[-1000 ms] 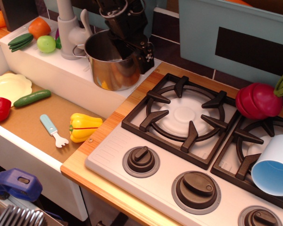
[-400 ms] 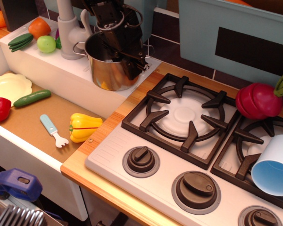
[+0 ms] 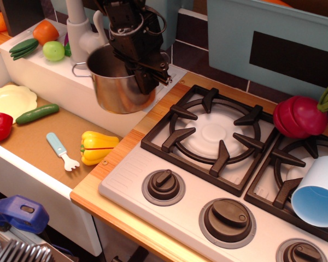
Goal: Put pot or pan on stove
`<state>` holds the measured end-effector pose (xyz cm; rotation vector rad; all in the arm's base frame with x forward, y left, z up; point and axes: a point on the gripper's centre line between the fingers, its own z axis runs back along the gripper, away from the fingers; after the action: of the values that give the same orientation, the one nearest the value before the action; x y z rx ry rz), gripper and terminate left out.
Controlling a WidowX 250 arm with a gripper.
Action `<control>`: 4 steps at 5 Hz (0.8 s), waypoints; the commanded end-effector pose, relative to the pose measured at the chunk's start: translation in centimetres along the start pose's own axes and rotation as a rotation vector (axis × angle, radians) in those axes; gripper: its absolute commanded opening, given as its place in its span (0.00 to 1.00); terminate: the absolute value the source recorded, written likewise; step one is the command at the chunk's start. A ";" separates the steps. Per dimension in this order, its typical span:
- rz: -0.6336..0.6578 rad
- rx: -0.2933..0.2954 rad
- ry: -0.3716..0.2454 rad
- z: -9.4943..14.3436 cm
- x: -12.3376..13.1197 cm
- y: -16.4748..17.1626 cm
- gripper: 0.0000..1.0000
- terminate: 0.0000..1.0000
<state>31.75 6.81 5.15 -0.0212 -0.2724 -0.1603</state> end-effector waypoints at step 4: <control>0.185 0.076 -0.113 5.5 2.4 -9.8 0.00 0.00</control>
<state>31.18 -3.91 9.24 -0.0059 -0.3379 0.0399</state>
